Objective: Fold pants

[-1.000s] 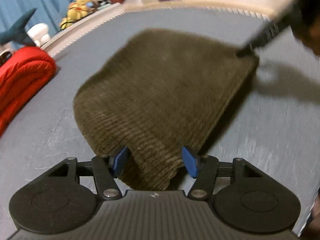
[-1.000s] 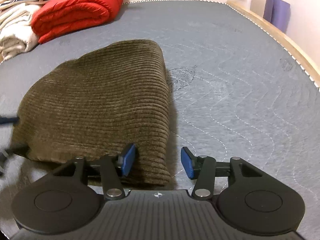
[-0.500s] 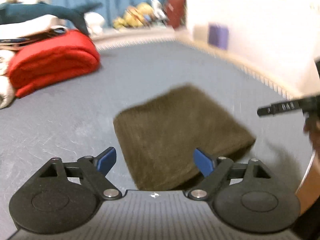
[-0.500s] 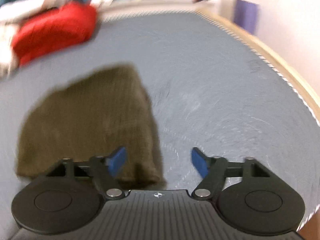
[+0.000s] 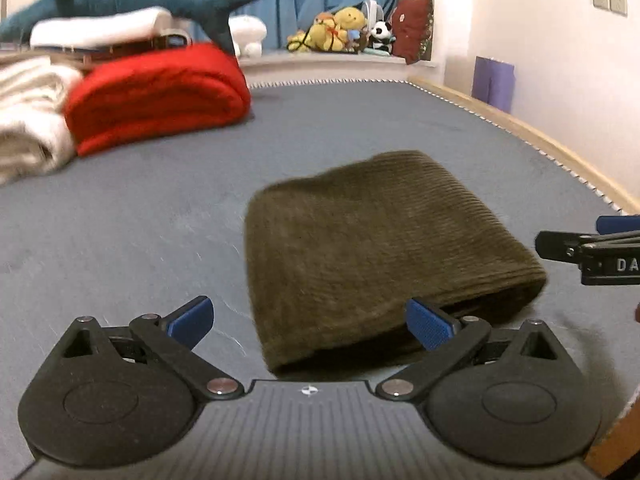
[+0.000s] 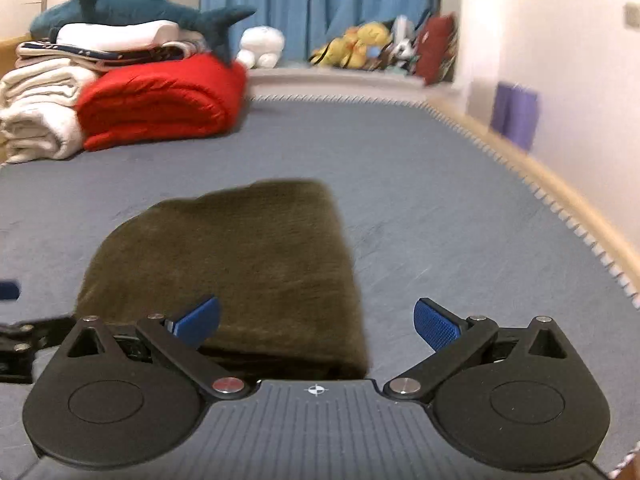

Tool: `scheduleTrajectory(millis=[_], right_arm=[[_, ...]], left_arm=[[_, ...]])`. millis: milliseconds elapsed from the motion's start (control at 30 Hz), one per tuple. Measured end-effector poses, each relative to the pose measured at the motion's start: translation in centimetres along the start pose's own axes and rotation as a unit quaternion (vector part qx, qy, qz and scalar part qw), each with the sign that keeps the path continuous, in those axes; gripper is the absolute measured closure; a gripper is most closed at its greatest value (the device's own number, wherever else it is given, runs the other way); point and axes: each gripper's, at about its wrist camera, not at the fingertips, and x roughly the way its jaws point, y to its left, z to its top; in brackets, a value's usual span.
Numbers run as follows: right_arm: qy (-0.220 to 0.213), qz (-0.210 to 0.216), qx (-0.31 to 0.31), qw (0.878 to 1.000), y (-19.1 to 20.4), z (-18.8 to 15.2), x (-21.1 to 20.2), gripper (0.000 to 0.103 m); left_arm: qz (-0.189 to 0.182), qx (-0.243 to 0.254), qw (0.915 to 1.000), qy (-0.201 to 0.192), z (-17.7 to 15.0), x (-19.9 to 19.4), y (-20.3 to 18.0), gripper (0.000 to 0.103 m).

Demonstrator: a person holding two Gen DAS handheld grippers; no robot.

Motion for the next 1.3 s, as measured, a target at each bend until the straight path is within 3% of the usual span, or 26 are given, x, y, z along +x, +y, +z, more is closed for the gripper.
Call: scheduleTrajectory(millis=[167,267,700,933,1300], right_arm=[[0.012,-0.015,-0.013,1.0,0.2,0.0,2.0,0.001],[0.02,0.0,-0.001,1.0,0.3,0.4,2.7,0.001],[0.018,0.011,-0.025,0.999,2.9,0.3,2.1,0.001],[0.021,0.002,-0.03,0.999,2.7,0.1,2.2,0.001],[0.019,0.005,-0.031,0.999,2.6,0.0,1.9,0.001]], left_arm=[[-0.001,-0.027,0.9992,0.029,0.2,1.6,0.5,0.0],[-0.001,-0.029,0.9986,0.043,0.0,1.9,0.5,0.0],[0.0,-0.042,0.9976,0.055,-0.9,1.9,0.7,0.0],[-0.005,-0.059,0.9955,0.074,-1.2,2.2,1.2,0.0],[-0.002,-0.058,0.9956,0.073,-1.2,2.0,0.9,0.0]])
